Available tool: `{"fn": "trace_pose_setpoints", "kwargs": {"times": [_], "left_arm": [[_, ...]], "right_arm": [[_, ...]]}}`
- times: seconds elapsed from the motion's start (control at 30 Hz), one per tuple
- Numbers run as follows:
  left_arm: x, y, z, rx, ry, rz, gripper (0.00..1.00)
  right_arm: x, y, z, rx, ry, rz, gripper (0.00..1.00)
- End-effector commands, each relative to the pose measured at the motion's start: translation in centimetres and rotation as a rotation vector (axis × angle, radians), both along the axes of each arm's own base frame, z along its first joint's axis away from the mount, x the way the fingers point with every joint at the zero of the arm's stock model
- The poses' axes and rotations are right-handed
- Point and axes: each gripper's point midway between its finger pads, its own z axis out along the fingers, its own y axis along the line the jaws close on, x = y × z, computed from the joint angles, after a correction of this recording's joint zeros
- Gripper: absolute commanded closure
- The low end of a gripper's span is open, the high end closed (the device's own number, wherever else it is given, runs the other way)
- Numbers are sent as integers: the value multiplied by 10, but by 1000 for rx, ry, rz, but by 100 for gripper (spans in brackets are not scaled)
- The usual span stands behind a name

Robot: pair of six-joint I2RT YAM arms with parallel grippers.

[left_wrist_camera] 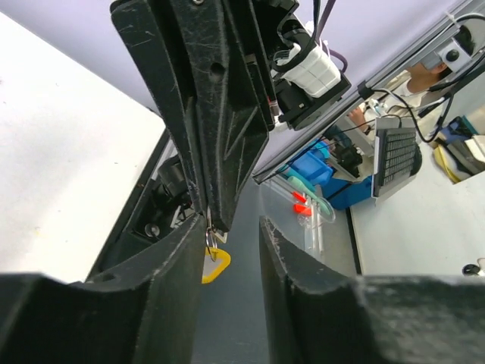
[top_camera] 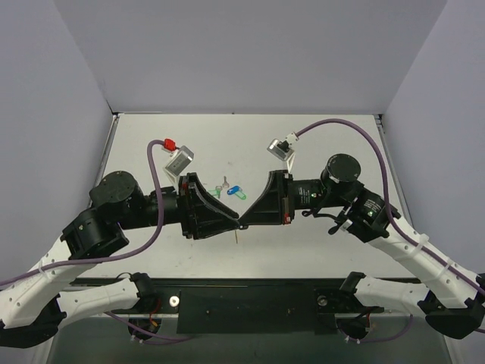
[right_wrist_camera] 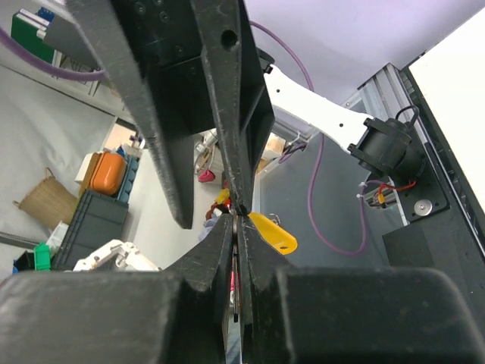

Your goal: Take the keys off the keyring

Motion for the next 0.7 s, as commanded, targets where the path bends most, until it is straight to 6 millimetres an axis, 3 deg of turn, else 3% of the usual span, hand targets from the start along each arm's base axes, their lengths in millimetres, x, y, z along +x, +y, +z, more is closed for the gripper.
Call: {"fn": "trace_pose_setpoints", "kwargs": {"times": [0.0,0.1,0.13,0.17,0.5,0.53,0.57,0.6,0.67], "left_arm": [[-7,1,21,-59,-26,-24,48],[-4,7,34,-86,-41,14,37],[-4,9,37,-98,-39,23,26],[0,11,40,-106,-40,51,22],[32,52,68,-347,-13,344,19],[38,50,61,-354,16,364,19],[34,57,73,-419,2,362,19],[38,54,66,-426,32,370,19],[40,57,72,-482,43,383,20]], "right_arm": [[21,8,13,55,-49,-105,100],[22,6,13,63,-46,-120,100],[22,6,13,67,-47,-123,100],[22,6,13,67,-45,-127,100],[33,1,27,142,-49,-212,100],[34,2,27,147,-46,-222,100],[36,2,28,150,-44,-230,100],[38,2,29,158,-41,-241,100],[40,2,32,178,-37,-256,100]]}}
